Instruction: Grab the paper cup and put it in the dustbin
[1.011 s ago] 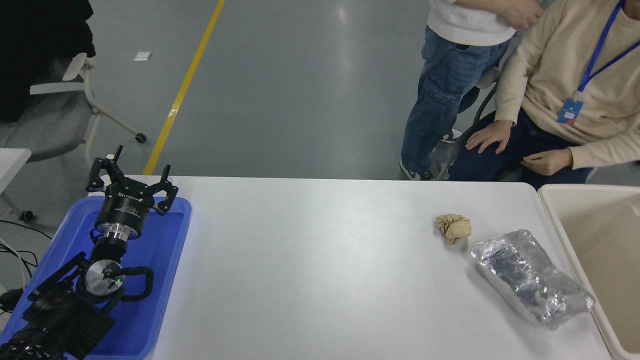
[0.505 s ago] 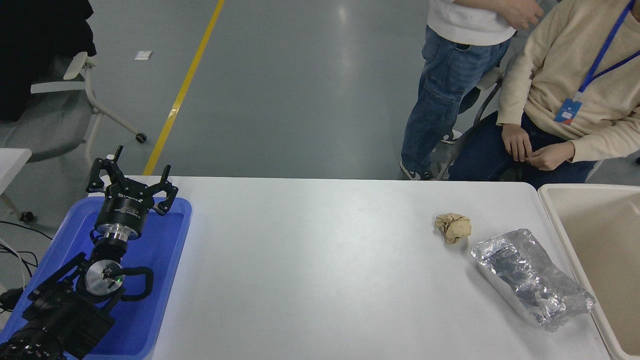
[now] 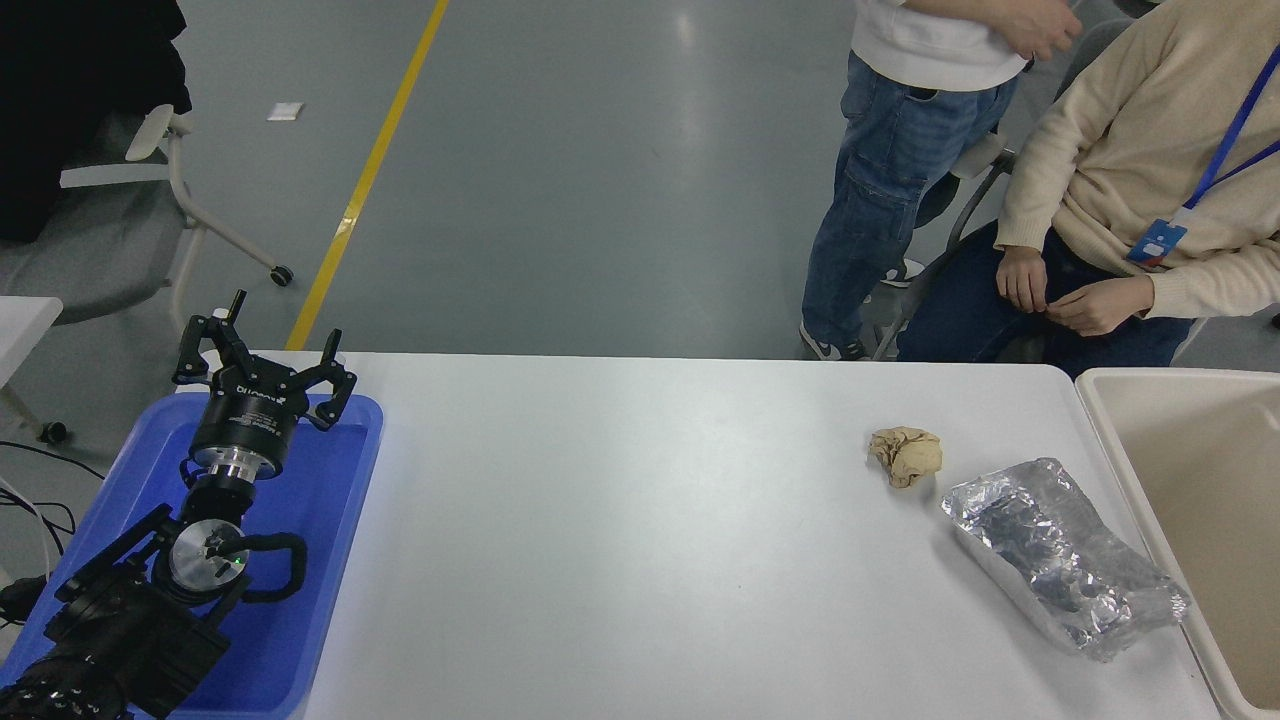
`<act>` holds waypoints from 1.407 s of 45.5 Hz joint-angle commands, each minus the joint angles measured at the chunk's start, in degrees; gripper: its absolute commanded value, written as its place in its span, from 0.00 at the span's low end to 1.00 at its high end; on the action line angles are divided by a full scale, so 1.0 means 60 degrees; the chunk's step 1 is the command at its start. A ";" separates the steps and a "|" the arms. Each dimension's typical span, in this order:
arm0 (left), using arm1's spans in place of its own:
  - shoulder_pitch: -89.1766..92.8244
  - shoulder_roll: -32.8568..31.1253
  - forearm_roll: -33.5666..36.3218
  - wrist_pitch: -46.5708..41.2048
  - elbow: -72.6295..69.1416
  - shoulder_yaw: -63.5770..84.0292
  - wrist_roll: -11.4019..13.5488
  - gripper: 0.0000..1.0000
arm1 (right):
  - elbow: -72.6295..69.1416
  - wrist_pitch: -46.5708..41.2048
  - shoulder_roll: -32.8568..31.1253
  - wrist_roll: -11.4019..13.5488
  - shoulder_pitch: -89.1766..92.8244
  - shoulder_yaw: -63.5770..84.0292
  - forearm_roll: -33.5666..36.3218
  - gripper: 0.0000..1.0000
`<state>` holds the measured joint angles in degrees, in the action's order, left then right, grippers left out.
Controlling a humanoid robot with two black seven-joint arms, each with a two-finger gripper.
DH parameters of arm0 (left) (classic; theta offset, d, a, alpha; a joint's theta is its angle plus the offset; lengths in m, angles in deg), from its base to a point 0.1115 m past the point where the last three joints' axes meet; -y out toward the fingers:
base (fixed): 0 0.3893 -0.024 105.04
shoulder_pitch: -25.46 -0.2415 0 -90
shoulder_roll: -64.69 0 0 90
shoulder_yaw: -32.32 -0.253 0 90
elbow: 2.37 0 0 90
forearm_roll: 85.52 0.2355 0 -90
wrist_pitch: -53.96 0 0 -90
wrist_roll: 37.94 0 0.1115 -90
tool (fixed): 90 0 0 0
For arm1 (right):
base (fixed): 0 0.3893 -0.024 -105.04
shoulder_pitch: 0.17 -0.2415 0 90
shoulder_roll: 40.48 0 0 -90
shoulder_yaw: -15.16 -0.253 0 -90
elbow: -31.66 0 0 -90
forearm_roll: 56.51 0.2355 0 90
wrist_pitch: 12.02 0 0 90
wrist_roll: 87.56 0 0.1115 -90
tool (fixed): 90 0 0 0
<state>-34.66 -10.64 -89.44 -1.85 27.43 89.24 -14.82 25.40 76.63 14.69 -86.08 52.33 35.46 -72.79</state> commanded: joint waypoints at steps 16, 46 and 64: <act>0.0000 0.0000 -0.0005 0.0014 0.0000 0.0005 0.0000 1.00 | -0.4051 0.0195 -0.1870 -0.0026 -0.1716 0.0702 -0.0201 1.00; 0.0000 0.0000 0.0009 0.0014 0.0000 0.0005 0.0000 1.00 | -1.0441 -0.3740 -0.0526 -0.0041 -1.1868 1.0196 -0.0128 1.00; 0.0000 0.0000 -0.0005 0.0000 0.0000 -0.0010 0.0000 1.00 | -1.1231 -0.7275 0.1936 -0.0026 -1.4842 1.0006 -0.0114 1.00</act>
<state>-34.66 -10.63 -89.41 -1.77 27.43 89.25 -14.83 -36.77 40.45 18.85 -86.28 -25.24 94.15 -73.61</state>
